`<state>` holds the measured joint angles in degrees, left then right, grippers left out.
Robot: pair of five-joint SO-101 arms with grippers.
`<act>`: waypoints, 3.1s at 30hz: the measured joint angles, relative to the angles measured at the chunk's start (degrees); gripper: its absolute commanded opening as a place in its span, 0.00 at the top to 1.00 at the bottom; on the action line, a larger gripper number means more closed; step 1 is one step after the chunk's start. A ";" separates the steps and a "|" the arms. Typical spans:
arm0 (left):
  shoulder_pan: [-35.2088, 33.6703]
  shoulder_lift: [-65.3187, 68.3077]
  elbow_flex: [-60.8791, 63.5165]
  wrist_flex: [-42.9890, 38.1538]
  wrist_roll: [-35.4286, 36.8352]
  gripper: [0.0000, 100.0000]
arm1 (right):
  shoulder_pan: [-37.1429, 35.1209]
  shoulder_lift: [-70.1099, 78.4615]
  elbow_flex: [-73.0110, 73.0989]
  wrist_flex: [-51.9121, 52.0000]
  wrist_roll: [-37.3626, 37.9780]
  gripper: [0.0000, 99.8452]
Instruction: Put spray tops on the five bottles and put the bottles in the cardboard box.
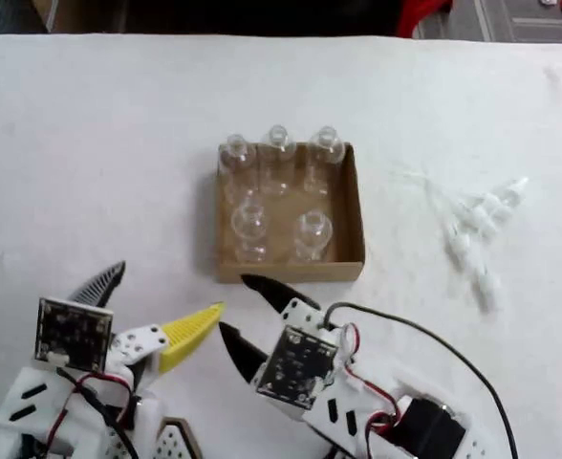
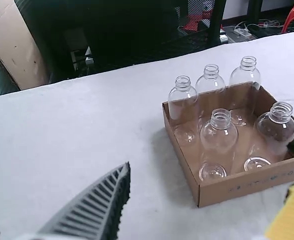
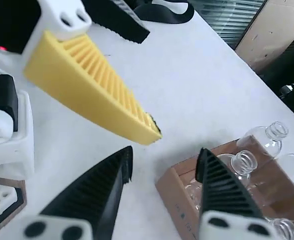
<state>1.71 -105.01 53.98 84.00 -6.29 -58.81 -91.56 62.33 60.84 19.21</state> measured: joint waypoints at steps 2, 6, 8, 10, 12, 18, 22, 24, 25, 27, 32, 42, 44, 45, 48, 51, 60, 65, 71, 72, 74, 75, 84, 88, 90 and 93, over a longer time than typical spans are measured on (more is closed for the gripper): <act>0.00 0.00 0.00 0.00 0.00 0.57 | -1.05 0.26 -1.85 1.32 0.00 0.80; 0.00 0.00 0.00 -0.44 0.00 0.57 | -5.01 0.26 -2.29 1.85 0.00 0.81; 0.00 0.00 0.00 -0.79 0.00 0.57 | -6.77 0.26 -2.20 1.85 0.00 0.85; 0.00 0.00 0.00 -0.88 0.00 0.57 | -6.68 0.26 -1.85 1.14 0.00 0.88; 0.00 0.00 0.00 -0.88 0.00 0.57 | -6.59 0.26 -1.23 0.79 -0.18 0.89; 0.00 0.00 0.00 -0.88 0.00 0.57 | -6.51 0.26 -0.18 -0.88 -0.26 0.90; 0.00 0.00 0.00 -0.88 0.00 0.57 | -6.51 1.32 0.88 -2.73 -0.26 0.91; 0.00 0.00 -0.09 -0.88 0.09 0.57 | -6.59 3.52 0.97 -3.78 -0.26 0.91; 0.00 0.00 -0.09 -0.88 0.09 0.57 | -6.59 5.01 0.97 -4.13 -0.26 0.91; 0.00 0.00 0.00 -1.05 0.00 0.57 | -6.95 7.82 0.97 -4.22 -0.09 0.92; 0.00 0.00 0.00 -1.05 0.00 0.57 | -6.77 8.70 0.35 -4.22 -0.09 0.97; -1.49 0.00 0.00 -3.52 0.00 0.57 | 6.33 8.97 -0.35 -0.97 -0.09 0.98; -4.75 0.00 0.09 -6.07 0.00 0.57 | 9.93 8.97 -0.35 1.67 -0.09 0.98; -6.51 0.00 0.26 -7.47 0.00 0.57 | 11.52 8.97 -0.35 2.81 -0.09 0.98; -11.52 0.00 0.35 -10.37 2.73 0.57 | 18.11 8.97 -0.35 4.40 0.26 0.98; -14.07 0.00 0.35 -11.25 7.21 0.57 | 25.85 8.97 0.09 4.84 2.37 0.98; -14.95 0.00 14.86 -18.81 10.29 0.57 | 66.11 10.11 0.18 -1.41 11.25 0.98; -14.95 0.70 24.97 -26.55 10.29 0.63 | 85.71 14.07 0.26 -17.14 11.43 0.98; -14.95 1.14 32.88 -32.79 10.29 0.64 | 96.26 31.65 -3.60 -33.05 11.43 0.98; -14.95 1.14 34.11 -34.02 10.29 0.64 | 98.29 35.78 -6.33 -34.81 11.43 0.98; -14.95 1.14 36.22 -36.13 10.29 0.64 | 102.15 45.63 -13.45 -36.13 11.52 0.98; -14.95 1.14 37.19 -37.10 10.29 0.64 | 103.65 51.43 -17.76 -36.31 11.43 0.97; -13.80 1.14 38.24 -38.86 10.29 0.64 | 108.04 107.34 -71.82 -10.20 11.52 0.70; -13.80 1.14 38.24 -38.86 10.29 0.64 | 108.13 124.40 -94.59 4.84 11.43 0.74; -13.80 1.14 38.24 -38.86 10.29 0.64 | 108.13 130.81 -105.05 8.53 11.52 0.76; -13.80 1.14 38.24 -38.86 10.29 0.64 | 108.22 135.12 -118.33 18.29 11.52 0.77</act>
<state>-12.09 -103.87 92.22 45.14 4.00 49.41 43.56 -56.00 79.12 30.73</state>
